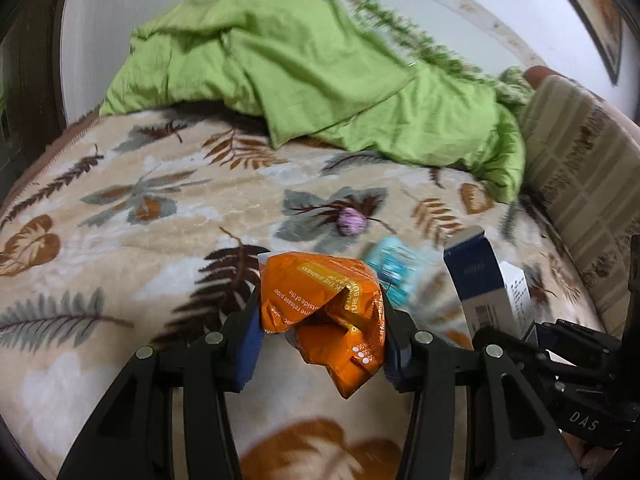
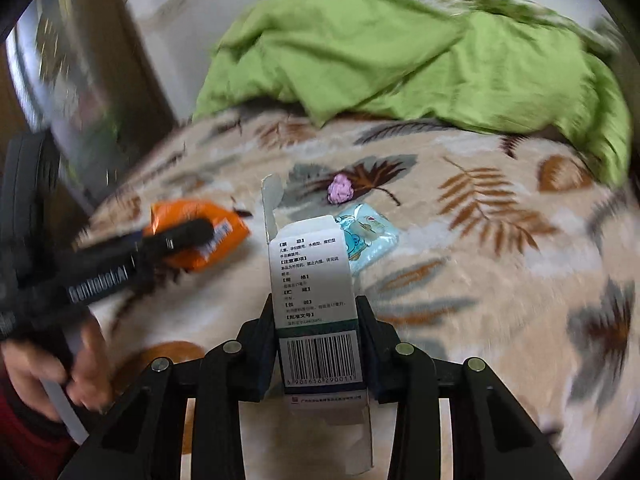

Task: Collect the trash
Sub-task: 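Lift the orange wrapper and white box above the bed with both tools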

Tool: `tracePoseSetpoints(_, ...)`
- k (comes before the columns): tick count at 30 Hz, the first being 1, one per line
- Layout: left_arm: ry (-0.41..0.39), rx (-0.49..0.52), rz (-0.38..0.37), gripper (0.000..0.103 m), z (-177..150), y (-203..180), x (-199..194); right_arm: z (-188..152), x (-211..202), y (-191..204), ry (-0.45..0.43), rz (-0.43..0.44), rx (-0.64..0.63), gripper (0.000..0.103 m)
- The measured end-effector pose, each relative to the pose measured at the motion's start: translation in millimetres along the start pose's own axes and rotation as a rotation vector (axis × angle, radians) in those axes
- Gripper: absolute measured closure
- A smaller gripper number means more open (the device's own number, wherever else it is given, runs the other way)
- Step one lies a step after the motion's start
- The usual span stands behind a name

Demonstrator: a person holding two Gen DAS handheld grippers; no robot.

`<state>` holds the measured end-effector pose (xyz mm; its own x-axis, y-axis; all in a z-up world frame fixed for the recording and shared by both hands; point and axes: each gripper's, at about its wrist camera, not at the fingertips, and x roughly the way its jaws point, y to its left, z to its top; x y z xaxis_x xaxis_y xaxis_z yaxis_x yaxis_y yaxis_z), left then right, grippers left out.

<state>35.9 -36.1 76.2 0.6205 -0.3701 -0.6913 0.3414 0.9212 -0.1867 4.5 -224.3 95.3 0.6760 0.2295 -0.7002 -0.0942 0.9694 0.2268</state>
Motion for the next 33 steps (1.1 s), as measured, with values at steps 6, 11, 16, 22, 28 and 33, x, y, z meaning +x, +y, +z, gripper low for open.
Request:
tracePoseSetpoints(6, -0.042, 0.050, 0.029, 0.055, -38.5, -29.3, -53.7, -40.0, -53.4, 15.8, -0.078, -0.013, 0.109, 0.065)
tracePoseSetpoints(11, -0.070, 0.086, 0.080, 0.054, -72.1, -42.2, -86.5, -66.0, -78.2, 24.8, -0.098, -0.022, 0.129, 0.064)
tracePoseSetpoints(16, -0.094, 0.090, 0.105, 0.054, -98.3, -50.1, -109.5, -84.9, -96.3, 24.9, -0.123, -0.036, 0.147, 0.065)
tracePoseSetpoints(22, -0.110, 0.129, 0.150, 0.054, -109.1, -57.4, -112.6, -101.6, -106.8, 20.2, -0.148, -0.015, 0.183, 0.064)
tracePoseSetpoints(28, -0.133, 0.165, 0.177, 0.054, -112.8, -62.5, -113.0, -102.0, -105.1, 17.8, -0.148, -0.001, 0.197, 0.064)
tracePoseSetpoints(33, -0.139, 0.174, 0.183, 0.054, -114.4, -62.9, -113.2, -102.1, -104.5, 17.9, -0.145, 0.003, 0.194, 0.065)
